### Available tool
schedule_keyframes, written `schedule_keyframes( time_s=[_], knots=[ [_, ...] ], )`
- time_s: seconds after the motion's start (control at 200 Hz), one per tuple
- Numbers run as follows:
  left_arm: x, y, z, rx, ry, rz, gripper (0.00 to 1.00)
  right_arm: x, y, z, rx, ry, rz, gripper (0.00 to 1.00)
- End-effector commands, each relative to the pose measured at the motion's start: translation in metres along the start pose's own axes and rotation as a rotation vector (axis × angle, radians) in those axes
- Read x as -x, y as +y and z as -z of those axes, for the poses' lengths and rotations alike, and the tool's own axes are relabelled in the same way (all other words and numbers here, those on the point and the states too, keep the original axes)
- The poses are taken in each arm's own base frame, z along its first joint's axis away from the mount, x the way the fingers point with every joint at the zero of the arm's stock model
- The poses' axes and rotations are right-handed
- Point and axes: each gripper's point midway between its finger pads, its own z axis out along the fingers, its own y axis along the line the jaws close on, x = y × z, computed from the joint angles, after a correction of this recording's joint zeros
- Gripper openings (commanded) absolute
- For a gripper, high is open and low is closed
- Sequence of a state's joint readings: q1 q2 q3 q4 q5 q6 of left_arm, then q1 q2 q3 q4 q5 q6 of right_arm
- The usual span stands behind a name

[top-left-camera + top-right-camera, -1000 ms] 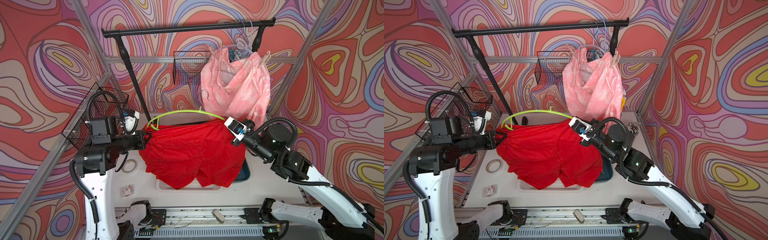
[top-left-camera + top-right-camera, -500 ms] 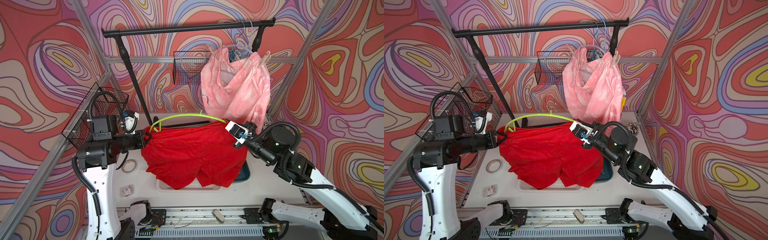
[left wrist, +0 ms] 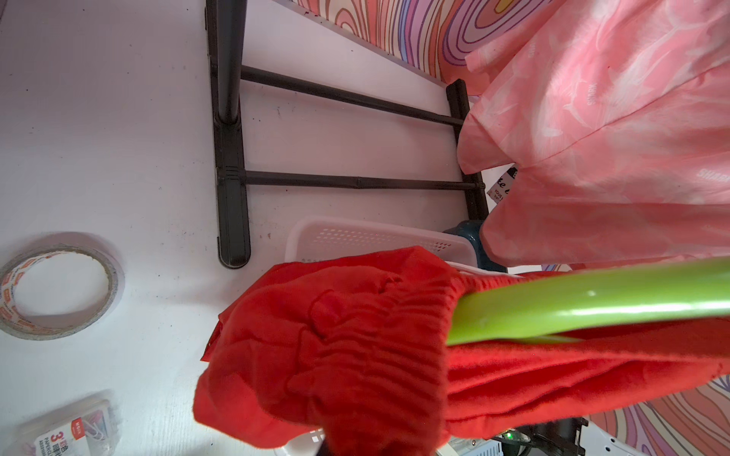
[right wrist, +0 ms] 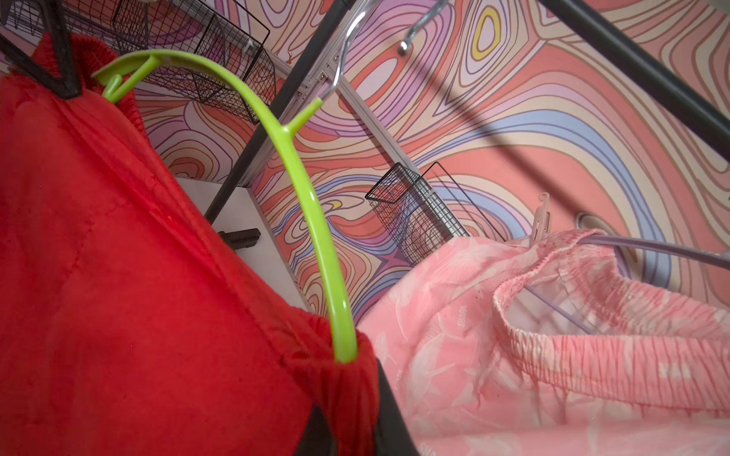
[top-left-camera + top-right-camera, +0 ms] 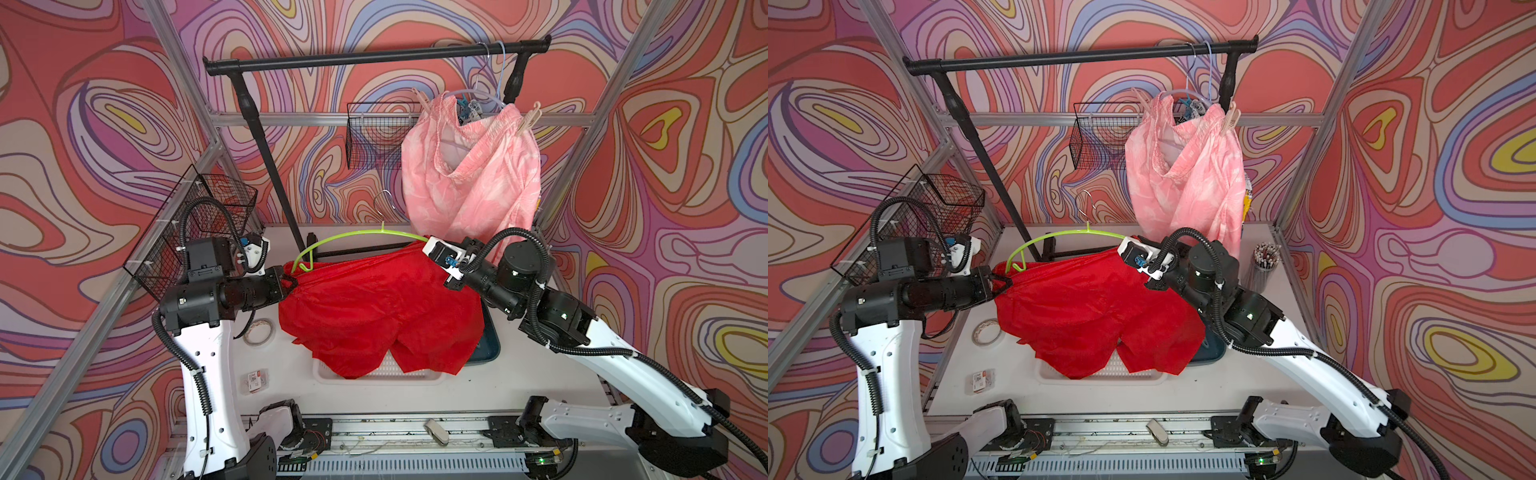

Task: Remove the clothespins securing shorts to the hanger
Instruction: Remove the shorts from the hanger.

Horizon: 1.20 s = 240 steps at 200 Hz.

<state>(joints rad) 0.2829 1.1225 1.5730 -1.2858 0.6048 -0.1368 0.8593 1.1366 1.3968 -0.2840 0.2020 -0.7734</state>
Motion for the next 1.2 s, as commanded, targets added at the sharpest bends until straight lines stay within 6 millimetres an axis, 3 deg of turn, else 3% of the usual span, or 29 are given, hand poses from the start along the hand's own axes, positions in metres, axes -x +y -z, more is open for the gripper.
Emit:
schedule_keyframes(
  time_s=[0.0, 0.055, 0.165, 0.296, 0.421, 0.531, 0.646, 0.847, 1.067, 1.197],
  knots=[
    [0.005, 0.116, 0.017, 0.563, 0.001, 0.106, 0.0, 0.051, -0.195, 0.131, -0.729, -0.121, -0.196, 0.0],
    [0.007, 0.119, 0.019, 0.569, 0.003, 0.119, 0.0, 0.053, -0.198, 0.134, -0.744, -0.122, -0.195, 0.0],
    [0.02, 0.091, 0.016, 0.388, -0.069, 0.129, 0.01, 0.054, -0.203, 0.134, -0.767, -0.119, -0.19, 0.0],
    [0.014, 0.103, 0.016, 0.445, -0.031, 0.13, 0.0, 0.056, -0.21, 0.138, -0.817, -0.148, -0.232, 0.0],
    [0.012, 0.068, -0.004, 0.198, -0.042, 0.123, 0.0, 0.057, -0.217, 0.146, -0.876, -0.195, -0.291, 0.0],
    [0.008, 0.076, -0.005, 0.233, -0.04, 0.162, 0.0, 0.056, -0.216, 0.142, -0.881, -0.222, -0.332, 0.0],
    [0.002, 0.047, -0.008, 0.077, -0.054, 0.138, 0.0, 0.055, -0.206, 0.12, -0.829, -0.215, -0.354, 0.0],
    [-0.01, -0.003, 0.017, 0.004, -0.084, 0.003, 0.0, 0.043, -0.183, 0.075, -0.739, -0.17, -0.391, 0.0],
    [-0.028, -0.066, 0.03, -0.106, -0.067, -0.166, 0.0, 0.034, -0.161, 0.051, -0.625, -0.144, -0.469, 0.0],
    [-0.045, -0.103, 0.018, -0.164, -0.011, -0.286, 0.0, 0.033, -0.149, 0.04, -0.556, -0.138, -0.507, 0.0]
  ],
)
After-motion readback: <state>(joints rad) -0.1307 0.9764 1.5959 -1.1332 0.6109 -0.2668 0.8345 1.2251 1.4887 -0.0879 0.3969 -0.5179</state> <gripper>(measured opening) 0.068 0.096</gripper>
